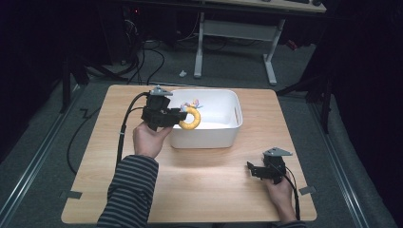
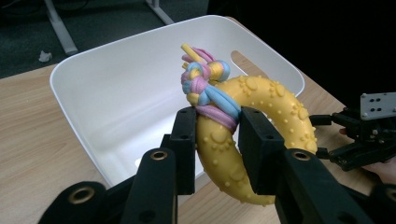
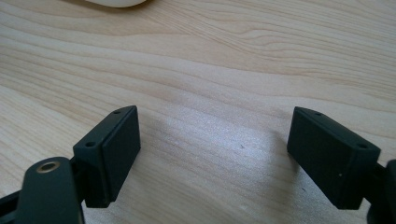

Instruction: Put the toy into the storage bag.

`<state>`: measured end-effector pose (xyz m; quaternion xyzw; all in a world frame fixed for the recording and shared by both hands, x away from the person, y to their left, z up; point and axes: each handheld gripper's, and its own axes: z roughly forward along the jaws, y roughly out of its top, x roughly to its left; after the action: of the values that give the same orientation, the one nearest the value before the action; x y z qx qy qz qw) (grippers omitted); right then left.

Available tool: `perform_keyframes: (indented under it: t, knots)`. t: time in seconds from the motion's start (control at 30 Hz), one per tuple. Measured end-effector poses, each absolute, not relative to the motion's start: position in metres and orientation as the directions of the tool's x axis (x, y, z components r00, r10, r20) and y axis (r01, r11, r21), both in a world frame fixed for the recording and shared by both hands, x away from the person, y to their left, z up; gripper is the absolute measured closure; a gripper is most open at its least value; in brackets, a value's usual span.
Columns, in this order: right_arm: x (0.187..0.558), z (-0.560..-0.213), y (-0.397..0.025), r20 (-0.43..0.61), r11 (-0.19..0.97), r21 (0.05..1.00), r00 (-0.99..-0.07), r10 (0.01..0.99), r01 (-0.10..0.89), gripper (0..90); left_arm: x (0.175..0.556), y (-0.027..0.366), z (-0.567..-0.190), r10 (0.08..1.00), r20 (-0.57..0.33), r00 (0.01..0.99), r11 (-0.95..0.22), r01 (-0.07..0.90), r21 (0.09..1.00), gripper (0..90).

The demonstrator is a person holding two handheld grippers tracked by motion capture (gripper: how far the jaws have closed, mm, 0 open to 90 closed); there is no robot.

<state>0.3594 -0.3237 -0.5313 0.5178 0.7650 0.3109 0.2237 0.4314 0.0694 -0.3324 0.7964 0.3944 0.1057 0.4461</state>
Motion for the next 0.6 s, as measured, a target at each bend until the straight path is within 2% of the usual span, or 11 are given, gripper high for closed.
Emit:
perform_keyframes:
  t: [0.6]
  knots:
    - [0.359, -0.531, -0.324, -0.022, 0.273, 0.708, -0.367, 0.930, 0.651, 17.4, 0.456, 0.069, -0.338, 0.739, -0.229, 0.633, -0.238, 0.563, 0.791, 68.3]
